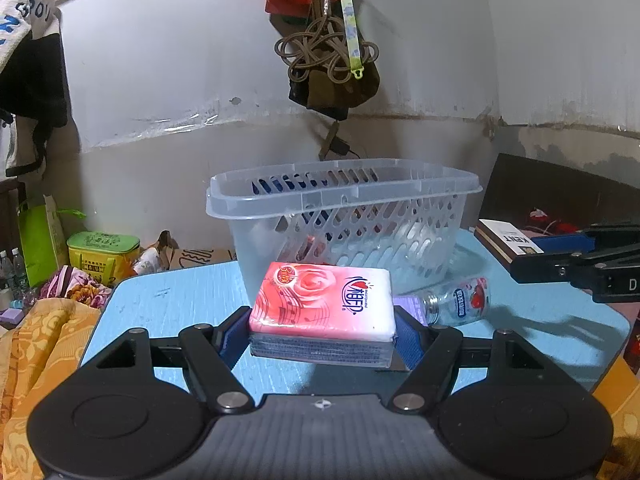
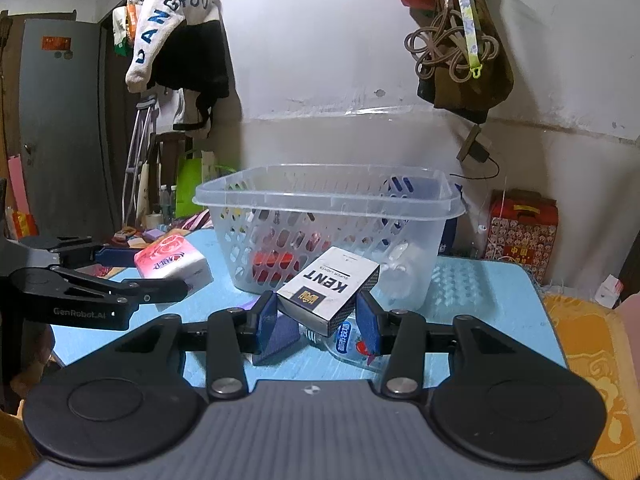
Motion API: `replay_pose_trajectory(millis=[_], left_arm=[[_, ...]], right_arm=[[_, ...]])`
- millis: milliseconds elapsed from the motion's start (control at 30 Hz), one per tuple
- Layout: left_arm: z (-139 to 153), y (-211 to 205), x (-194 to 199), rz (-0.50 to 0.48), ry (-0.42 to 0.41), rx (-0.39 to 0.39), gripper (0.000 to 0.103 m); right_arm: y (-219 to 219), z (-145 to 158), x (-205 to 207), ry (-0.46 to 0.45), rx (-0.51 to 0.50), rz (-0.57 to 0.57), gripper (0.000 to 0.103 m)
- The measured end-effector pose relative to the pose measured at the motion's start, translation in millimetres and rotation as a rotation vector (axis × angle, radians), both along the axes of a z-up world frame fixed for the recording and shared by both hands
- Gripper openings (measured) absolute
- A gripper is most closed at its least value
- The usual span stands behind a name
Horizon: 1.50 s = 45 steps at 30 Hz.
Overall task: Organize objects
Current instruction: 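Carry the tissue pack with the left tool into the basket while the right tool drops the KENT box in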
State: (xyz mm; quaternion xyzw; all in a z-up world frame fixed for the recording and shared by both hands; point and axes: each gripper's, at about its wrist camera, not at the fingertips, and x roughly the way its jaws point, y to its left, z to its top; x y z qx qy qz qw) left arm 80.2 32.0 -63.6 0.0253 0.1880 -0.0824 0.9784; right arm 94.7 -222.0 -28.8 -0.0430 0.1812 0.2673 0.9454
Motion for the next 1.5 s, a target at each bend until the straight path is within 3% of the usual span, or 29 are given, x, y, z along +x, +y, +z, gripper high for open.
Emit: replay_pose_trajectory(millis=[500, 900, 1233, 1367, 1500], left_arm=[[12, 2, 0, 0.007, -0.014, -0.024, 0.076], [73, 3, 13, 0.012, -0.057, -0.098, 0.076], [114, -4, 76, 0.068, -0.047, -0.196, 0.076], [109, -10, 105, 0.111, -0.036, -0.18, 0.076], [96, -5, 128, 0.146, -0.039, -0.181, 0.076]], right_arm=[[-2, 3, 0, -0.012, 0.013, -0.012, 0.047], [-2, 49, 10, -0.079, 0.027, -0.037, 0.047], [28, 77, 81, -0.129, -0.03, -0.104, 0.047], [33, 63, 111, -0.082, -0.025, -0.108, 0.047], [40, 51, 117, -0.117, -0.055, -0.067, 0.049]])
